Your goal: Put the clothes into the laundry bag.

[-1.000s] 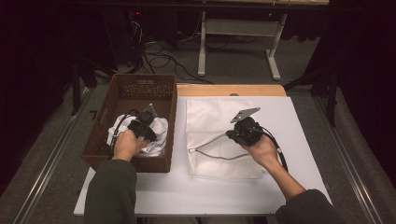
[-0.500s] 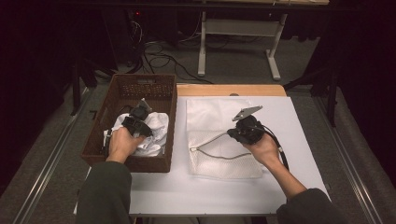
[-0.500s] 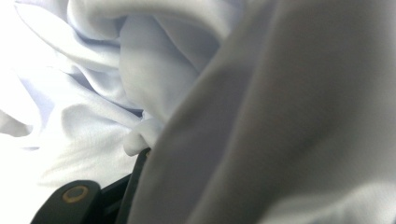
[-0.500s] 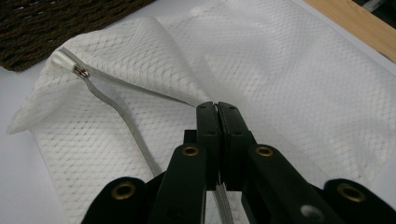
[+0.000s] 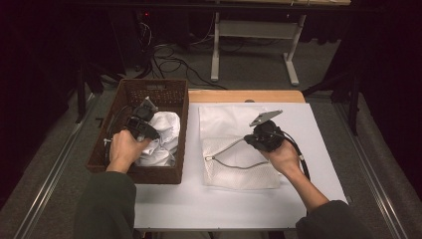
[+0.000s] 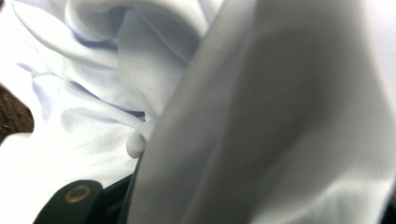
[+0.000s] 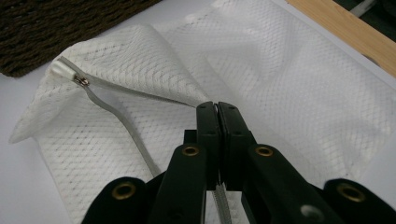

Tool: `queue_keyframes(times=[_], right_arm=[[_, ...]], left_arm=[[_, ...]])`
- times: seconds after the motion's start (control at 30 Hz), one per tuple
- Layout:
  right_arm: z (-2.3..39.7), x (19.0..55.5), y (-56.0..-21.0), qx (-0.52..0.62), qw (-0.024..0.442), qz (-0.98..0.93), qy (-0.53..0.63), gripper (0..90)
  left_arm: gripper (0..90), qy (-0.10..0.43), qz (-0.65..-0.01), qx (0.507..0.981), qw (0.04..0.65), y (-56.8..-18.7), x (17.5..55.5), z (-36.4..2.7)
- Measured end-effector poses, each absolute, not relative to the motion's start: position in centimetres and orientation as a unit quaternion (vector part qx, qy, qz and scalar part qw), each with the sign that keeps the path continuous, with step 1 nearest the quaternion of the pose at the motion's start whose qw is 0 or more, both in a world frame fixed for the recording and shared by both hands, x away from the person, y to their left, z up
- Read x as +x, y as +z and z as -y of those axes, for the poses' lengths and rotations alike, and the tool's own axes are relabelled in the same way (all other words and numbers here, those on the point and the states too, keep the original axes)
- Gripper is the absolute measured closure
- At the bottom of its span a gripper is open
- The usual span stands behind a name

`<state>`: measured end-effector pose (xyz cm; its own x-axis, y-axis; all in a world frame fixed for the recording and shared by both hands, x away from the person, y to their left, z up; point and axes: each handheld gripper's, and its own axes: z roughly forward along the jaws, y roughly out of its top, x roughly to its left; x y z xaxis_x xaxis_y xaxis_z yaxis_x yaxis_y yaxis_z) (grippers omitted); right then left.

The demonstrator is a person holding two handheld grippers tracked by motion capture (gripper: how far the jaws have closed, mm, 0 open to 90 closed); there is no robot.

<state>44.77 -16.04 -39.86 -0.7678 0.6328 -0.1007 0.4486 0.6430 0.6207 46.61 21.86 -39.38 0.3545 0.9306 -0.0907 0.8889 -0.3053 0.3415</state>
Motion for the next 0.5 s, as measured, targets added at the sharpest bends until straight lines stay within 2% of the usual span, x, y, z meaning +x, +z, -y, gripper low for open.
queue_keyframes(times=[0.5], right_arm=[[15.9,45.4,-40.2,0.305,0.151,-0.892,0.298,89.3]], left_arm=[[67.3,0.083,-0.540,0.809,0.216,-34.4,43.9,-21.7]])
